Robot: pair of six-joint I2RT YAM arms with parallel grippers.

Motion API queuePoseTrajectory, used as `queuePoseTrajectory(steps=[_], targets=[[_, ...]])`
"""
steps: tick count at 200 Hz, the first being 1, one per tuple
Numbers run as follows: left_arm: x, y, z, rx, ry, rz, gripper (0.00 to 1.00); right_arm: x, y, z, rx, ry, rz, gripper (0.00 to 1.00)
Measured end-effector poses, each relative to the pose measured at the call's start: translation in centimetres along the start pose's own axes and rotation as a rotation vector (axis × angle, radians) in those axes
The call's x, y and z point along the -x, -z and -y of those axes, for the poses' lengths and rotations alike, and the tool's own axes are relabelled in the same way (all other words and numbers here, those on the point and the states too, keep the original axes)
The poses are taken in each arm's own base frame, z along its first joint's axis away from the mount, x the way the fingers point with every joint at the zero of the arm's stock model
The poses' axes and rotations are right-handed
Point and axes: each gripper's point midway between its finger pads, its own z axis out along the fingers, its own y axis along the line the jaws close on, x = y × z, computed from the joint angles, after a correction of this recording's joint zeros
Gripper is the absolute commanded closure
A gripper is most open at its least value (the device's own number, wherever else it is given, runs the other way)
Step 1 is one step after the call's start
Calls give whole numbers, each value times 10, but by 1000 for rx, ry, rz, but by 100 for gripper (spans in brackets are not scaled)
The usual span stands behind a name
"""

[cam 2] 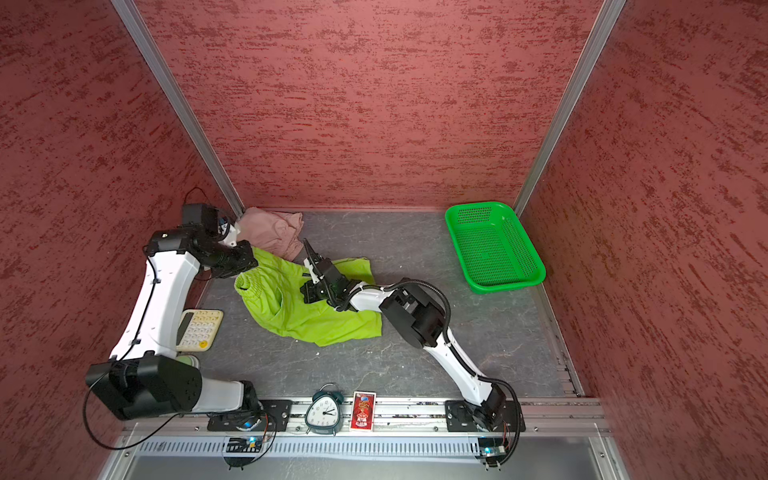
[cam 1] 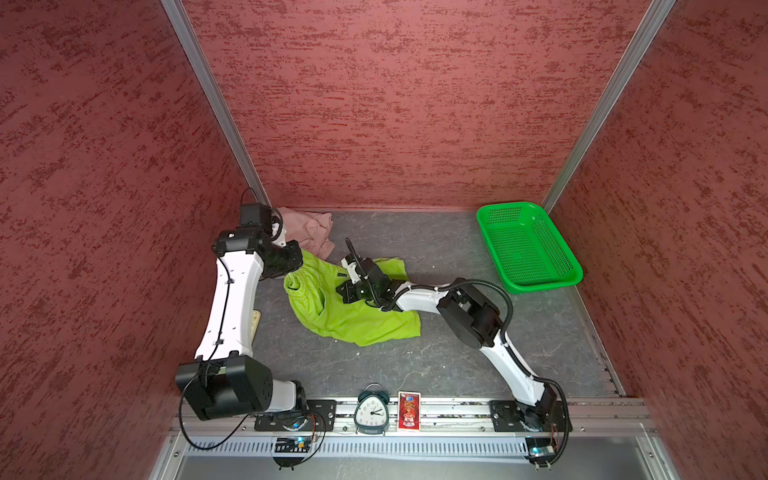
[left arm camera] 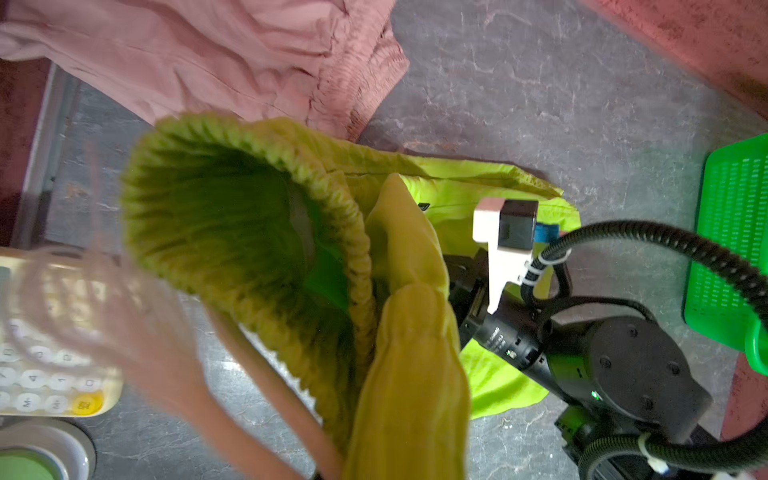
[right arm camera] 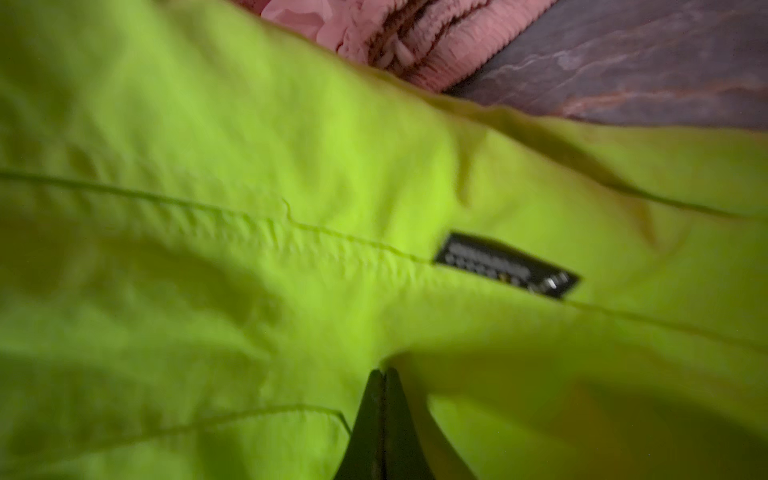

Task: Fold and stack the shorts

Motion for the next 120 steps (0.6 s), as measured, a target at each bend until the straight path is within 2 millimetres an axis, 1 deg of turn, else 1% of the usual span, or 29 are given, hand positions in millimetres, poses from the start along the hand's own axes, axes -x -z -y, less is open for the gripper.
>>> queuePoseTrajectory(steps=[5, 11, 25, 37, 52, 59, 69, 75, 83, 97, 112, 120], targets=[[3, 4, -2, 10, 1, 10, 100, 0, 5, 1, -11, 5, 0, 85], [7, 9, -3, 23, 1, 24, 100, 1, 16, 1, -28, 15, 3, 80], [17, 19, -3, 35, -3, 57, 100, 6, 47, -2, -55, 26, 7, 71], [22, 23, -1, 38, -11, 74, 100, 20, 80, -2, -78, 31, 35, 65], [20, 21, 7, 32, -33, 66, 100, 40, 118, 6, -123, 39, 92, 61], [16, 16, 13, 26, -48, 54, 100, 44, 132, 10, -144, 38, 111, 60], [9, 8, 22, 19, -72, 29, 100, 47, 151, 23, -190, 28, 133, 59], [4, 3, 28, 13, -86, 11, 100, 43, 160, 33, -217, 17, 132, 59], [-3, -6, 36, 5, -103, -20, 100, 34, 167, 44, -244, 2, 123, 58], [-13, -19, 46, -1, -122, -68, 100, 7, 171, 63, -292, -27, 66, 57], [-19, -33, 52, 1, -127, -107, 100, -27, 171, 81, -337, -56, -15, 55], [-21, -40, 54, 3, -126, -123, 100, -42, 171, 89, -358, -72, -53, 55]])
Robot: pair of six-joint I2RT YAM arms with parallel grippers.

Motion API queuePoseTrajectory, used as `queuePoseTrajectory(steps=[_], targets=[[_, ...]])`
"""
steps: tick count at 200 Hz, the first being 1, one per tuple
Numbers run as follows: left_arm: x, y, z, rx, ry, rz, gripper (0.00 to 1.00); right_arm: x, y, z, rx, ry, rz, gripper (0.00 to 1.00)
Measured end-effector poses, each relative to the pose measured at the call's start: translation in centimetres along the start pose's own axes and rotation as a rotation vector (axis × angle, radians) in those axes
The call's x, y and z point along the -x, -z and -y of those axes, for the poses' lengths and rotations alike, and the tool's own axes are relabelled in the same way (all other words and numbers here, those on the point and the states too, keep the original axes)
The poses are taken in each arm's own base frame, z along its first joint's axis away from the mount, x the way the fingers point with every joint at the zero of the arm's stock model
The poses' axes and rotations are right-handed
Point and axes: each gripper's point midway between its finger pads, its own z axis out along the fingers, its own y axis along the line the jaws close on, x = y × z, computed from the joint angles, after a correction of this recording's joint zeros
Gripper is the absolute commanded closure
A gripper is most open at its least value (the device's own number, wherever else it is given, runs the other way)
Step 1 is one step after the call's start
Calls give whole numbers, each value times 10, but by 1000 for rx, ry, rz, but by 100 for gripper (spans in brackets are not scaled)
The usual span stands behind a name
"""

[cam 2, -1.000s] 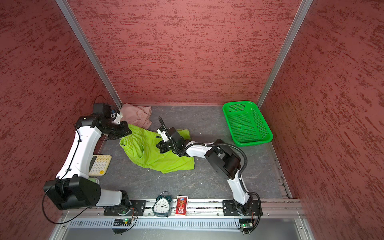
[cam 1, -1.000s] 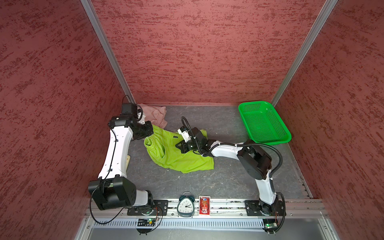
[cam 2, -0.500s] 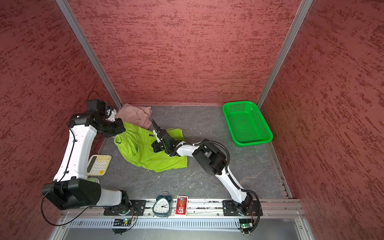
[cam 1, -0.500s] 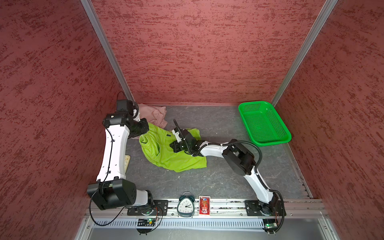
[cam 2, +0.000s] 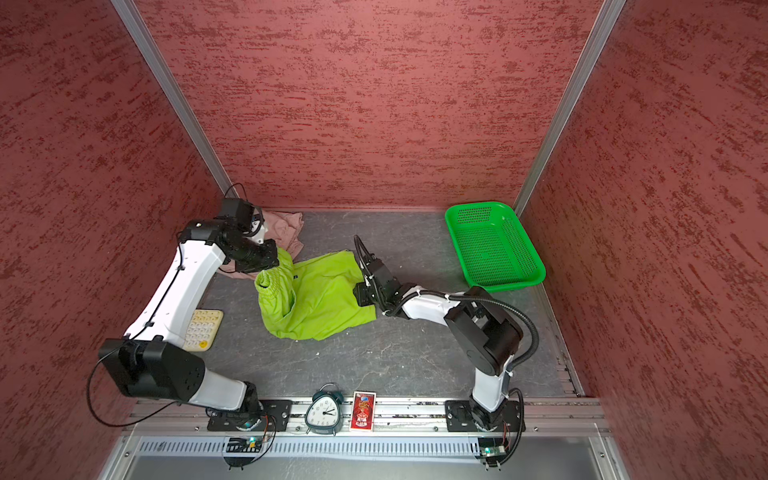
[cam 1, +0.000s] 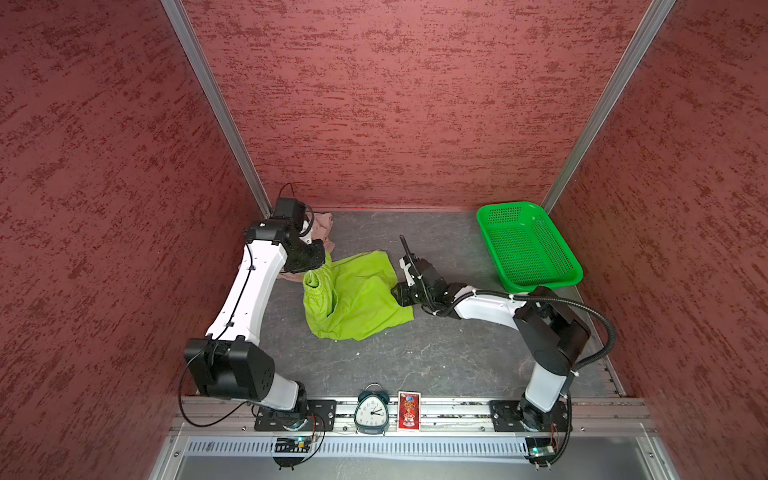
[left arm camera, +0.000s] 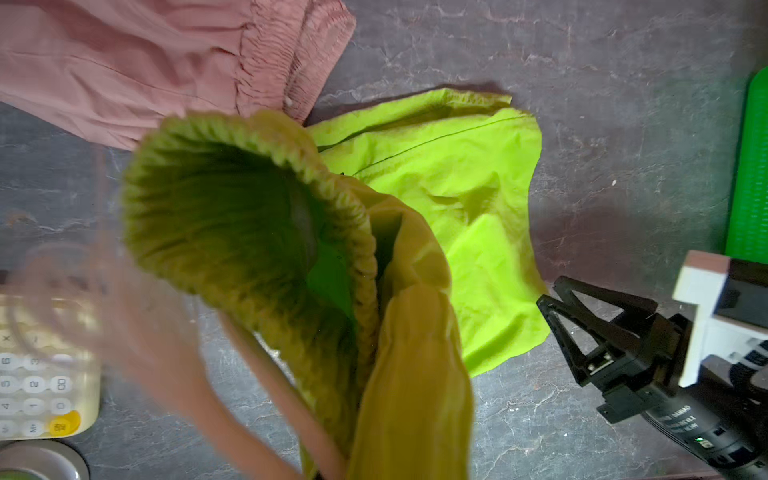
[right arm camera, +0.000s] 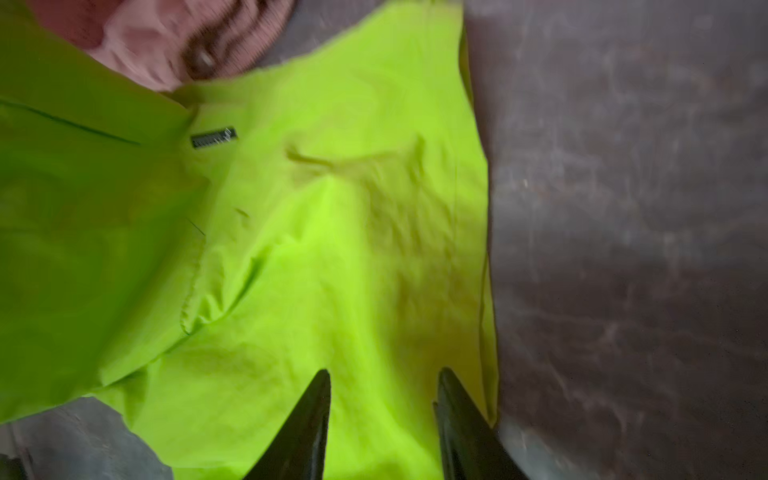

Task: Fold and stack the shorts

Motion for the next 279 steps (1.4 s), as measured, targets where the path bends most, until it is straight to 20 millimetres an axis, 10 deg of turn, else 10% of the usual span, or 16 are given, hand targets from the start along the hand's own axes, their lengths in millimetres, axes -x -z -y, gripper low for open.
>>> queuePoseTrajectory(steps=[130, 169, 197, 214, 279], targets=[[-22, -85, 115, -115, -125, -160, 100, -20, -22, 12, -31, -51, -59, 65], [-29, -109, 141, -147, -139, -200, 100, -16, -26, 6, -1, -71, -43, 48], [-25, -129, 146, -146, -124, -208, 62, -15, -20, 4, 7, -80, -34, 36], [-22, -140, 148, -147, -114, -208, 1, -22, -3, 9, -4, -84, -42, 33], [29, -106, 181, -237, -130, -40, 1, 7, 121, 0, -19, -15, 107, 25]])
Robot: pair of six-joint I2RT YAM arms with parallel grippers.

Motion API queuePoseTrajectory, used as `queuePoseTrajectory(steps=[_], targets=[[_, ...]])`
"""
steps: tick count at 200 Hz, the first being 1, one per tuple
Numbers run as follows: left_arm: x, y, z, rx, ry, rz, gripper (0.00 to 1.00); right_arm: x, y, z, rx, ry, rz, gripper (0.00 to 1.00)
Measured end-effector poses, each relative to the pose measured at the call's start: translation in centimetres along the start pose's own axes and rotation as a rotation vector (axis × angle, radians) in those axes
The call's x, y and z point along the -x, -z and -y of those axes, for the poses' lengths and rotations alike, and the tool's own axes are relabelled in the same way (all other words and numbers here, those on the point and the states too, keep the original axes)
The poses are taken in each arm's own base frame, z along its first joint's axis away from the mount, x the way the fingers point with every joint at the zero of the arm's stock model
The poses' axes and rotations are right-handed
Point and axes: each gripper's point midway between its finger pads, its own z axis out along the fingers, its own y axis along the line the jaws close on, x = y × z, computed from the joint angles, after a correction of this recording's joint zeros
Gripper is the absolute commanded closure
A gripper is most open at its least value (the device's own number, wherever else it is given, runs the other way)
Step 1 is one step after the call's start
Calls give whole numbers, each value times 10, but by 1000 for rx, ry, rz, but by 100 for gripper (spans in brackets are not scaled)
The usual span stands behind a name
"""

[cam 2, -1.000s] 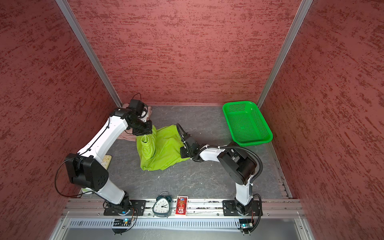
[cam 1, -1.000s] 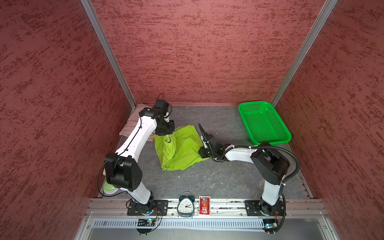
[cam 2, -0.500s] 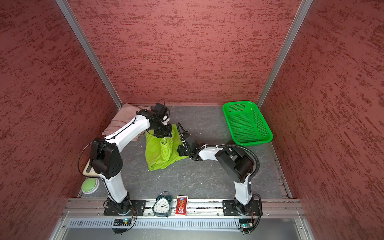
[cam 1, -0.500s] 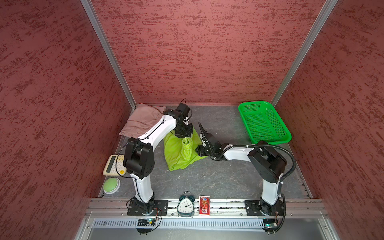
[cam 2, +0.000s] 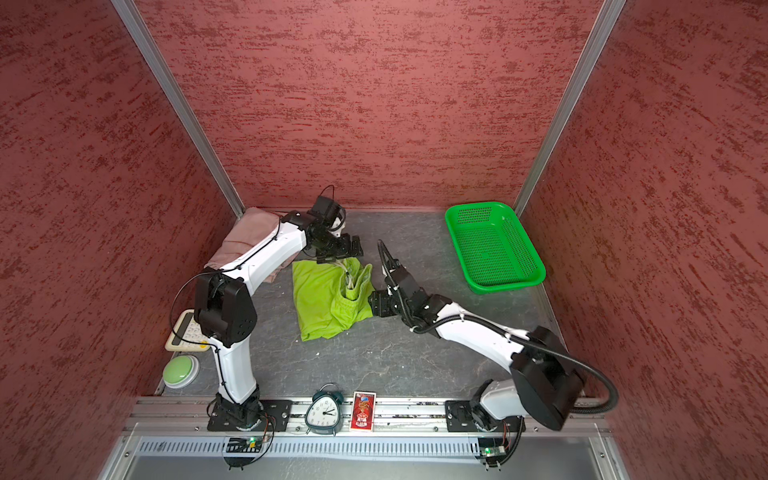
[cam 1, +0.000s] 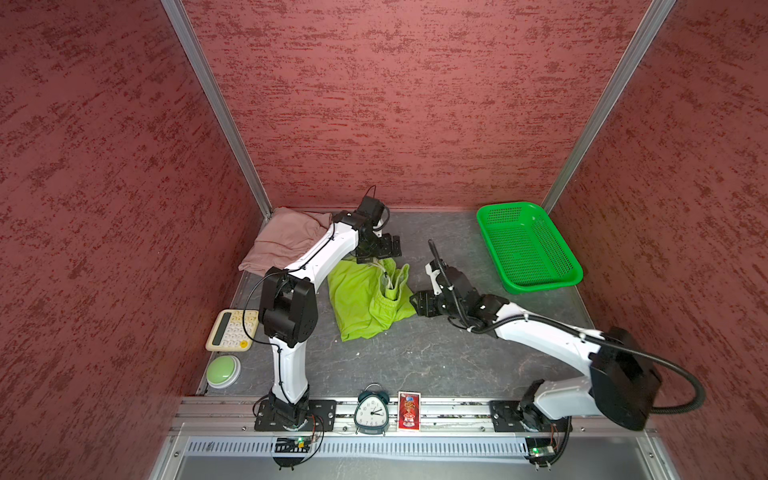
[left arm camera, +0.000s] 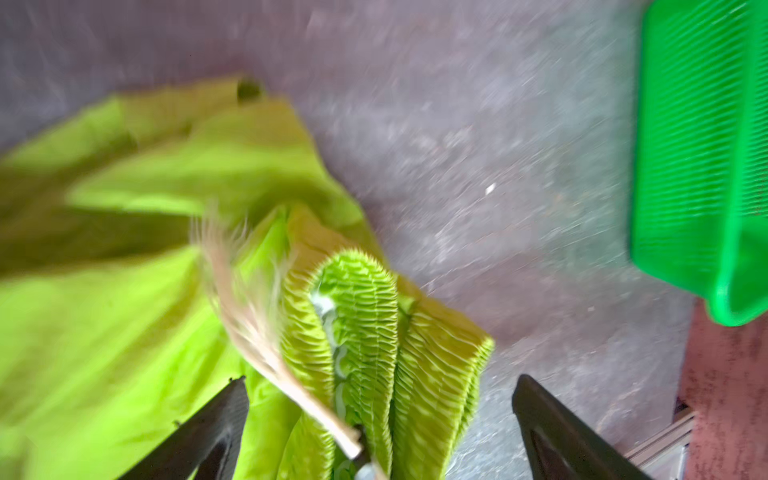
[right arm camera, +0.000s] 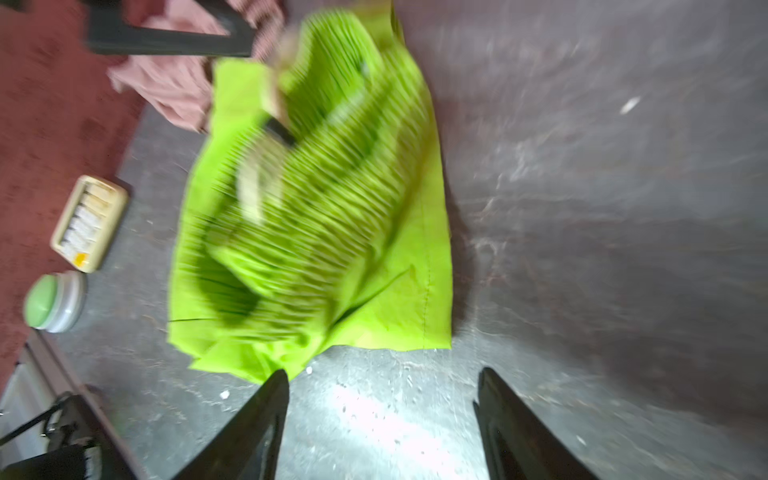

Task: Fold and stack the shorts

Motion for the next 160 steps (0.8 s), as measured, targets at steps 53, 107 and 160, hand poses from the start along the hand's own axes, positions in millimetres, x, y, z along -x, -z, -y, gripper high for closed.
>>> queuePoseTrajectory(steps=[53, 107, 160], targets=[[25, 109, 8, -71, -21, 261, 1, 38, 12, -25, 16, 88, 26, 21], [-43, 114, -106, 30, 184, 270, 1, 28, -56, -22, -34, 125, -101, 22], [-116, 51, -153, 89, 288, 73, 1, 11, -69, 52, -139, -2, -180, 1]])
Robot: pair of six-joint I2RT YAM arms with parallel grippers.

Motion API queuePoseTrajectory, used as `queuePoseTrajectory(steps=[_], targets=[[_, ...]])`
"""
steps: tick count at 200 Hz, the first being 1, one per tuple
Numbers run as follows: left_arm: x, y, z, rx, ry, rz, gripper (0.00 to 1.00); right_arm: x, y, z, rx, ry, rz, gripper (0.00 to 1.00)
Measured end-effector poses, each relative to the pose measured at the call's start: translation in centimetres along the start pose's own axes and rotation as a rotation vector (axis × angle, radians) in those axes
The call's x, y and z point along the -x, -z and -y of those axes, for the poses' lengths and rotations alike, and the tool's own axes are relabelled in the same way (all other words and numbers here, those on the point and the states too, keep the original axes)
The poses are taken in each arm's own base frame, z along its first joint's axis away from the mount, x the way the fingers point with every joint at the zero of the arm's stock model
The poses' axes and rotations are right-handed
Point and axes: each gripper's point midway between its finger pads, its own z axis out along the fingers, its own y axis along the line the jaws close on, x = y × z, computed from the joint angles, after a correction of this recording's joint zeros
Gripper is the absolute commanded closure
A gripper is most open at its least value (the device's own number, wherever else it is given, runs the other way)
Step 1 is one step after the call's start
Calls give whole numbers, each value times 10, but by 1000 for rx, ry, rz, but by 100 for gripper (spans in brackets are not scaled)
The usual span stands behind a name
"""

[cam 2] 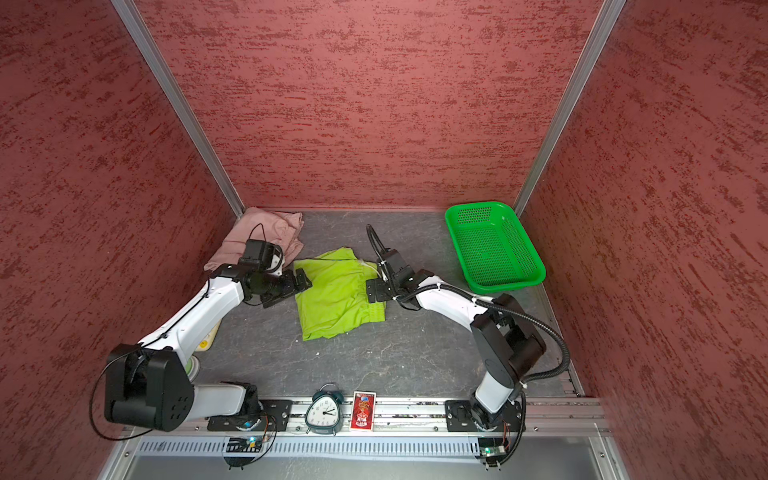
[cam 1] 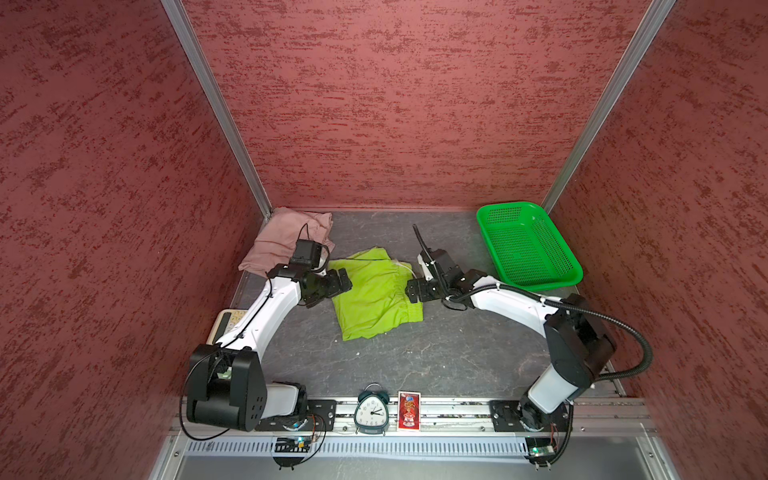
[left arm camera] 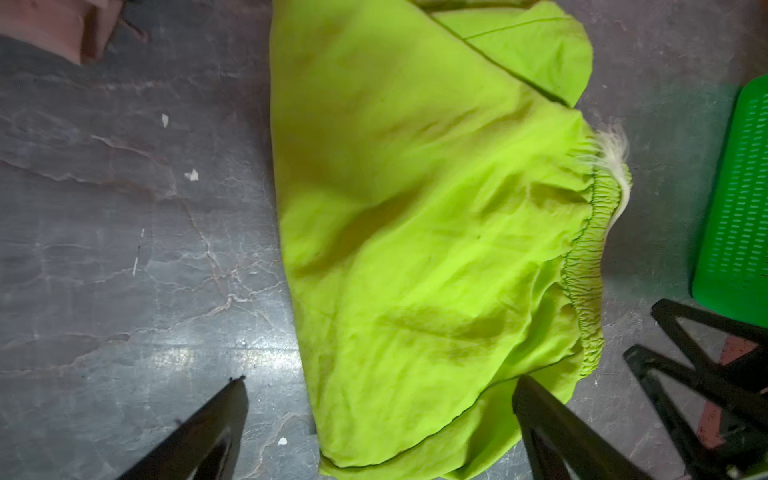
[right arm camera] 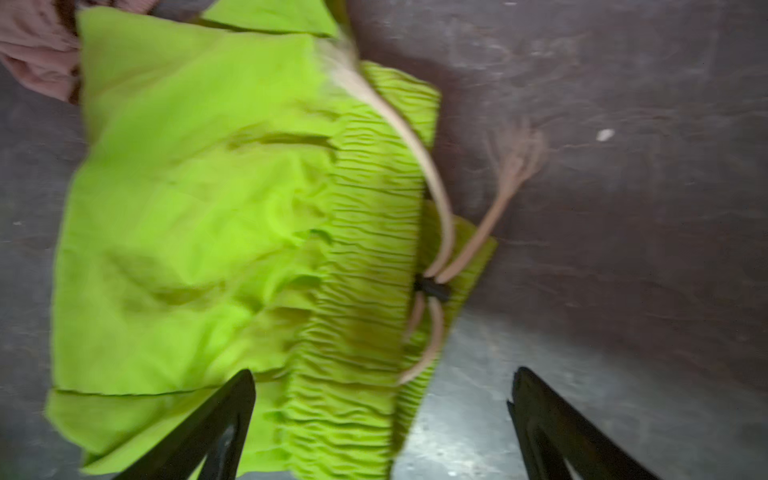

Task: Fold and stack the shorts

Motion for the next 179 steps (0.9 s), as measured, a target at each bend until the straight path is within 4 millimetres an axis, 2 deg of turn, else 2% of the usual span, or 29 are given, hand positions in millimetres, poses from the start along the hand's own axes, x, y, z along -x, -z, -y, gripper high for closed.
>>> queuePoseTrajectory(steps=[21, 58, 83, 133, 156, 168, 179], targets=[[3, -6, -7, -12, 19, 17, 1, 11, -12, 16, 31, -50, 10, 1], [19, -10, -5, -55, -1, 71, 1, 15, -40, 21, 184, -134, -7, 1], [35, -18, 3, -72, -45, 84, 1, 12, -56, 16, 263, -155, -30, 1], [76, -37, 15, -76, -144, 129, 1, 30, -70, -8, 426, -163, 17, 2], [79, -51, 11, -65, -159, 112, 1, 35, -75, -12, 459, -176, 30, 17], [76, -57, 8, -56, -161, 97, 1, 37, -78, -13, 468, -184, 30, 32], [76, -59, 6, -46, -163, 92, 1, 37, -81, -13, 473, -196, 25, 51]])
